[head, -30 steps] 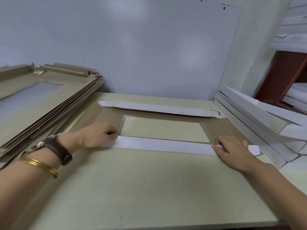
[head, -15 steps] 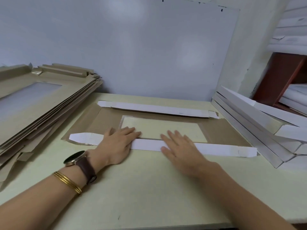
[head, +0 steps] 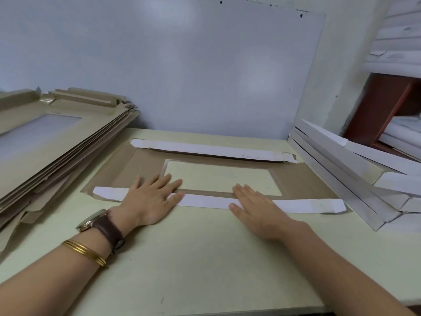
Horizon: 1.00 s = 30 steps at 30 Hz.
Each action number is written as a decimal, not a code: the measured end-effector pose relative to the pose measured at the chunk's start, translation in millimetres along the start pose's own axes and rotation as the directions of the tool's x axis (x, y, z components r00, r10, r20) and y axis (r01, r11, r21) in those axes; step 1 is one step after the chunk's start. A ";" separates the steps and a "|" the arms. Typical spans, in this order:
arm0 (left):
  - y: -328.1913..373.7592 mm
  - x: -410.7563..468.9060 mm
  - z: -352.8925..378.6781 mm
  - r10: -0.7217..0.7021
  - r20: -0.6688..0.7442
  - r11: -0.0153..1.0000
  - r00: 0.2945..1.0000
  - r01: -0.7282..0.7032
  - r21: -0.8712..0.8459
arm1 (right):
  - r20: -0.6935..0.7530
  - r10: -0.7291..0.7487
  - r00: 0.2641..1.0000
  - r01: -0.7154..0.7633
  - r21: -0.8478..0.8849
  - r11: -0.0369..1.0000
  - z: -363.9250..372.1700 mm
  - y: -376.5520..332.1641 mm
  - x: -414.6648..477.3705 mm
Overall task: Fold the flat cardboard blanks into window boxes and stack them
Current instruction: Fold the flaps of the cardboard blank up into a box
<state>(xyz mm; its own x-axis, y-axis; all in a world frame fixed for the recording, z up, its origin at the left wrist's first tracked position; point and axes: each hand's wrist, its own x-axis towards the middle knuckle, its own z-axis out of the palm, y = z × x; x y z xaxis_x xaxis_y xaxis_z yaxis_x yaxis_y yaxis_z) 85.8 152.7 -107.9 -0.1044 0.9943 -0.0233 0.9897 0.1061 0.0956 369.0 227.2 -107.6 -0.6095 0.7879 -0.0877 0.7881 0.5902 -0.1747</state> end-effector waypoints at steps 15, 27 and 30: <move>-52.1 -1.4 -6.1 -0.143 0.028 0.989 0.989 0.144 -0.032 | -0.033 0.235 0.971 -0.234 0.035 0.972 -21.6 103.3 -48.6; -41.2 -7.8 -9.3 -0.177 -0.272 0.984 0.946 0.176 -0.029 | -0.047 0.292 0.955 -0.293 -0.006 0.956 -16.8 90.0 -51.6; -26.2 -10.1 -13.5 -0.140 -0.359 0.990 0.923 0.135 -0.038 | -0.051 0.333 0.942 -0.335 -0.034 0.942 -14.4 76.1 -53.5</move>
<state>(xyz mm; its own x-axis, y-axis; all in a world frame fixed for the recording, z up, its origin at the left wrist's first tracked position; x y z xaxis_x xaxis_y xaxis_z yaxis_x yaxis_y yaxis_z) 59.6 140.1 -96.7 -0.2700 0.9074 0.3221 0.9620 0.2402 0.1298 462.9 232.5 -102.1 -0.3073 0.9473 -0.0911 0.9491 0.2981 -0.1015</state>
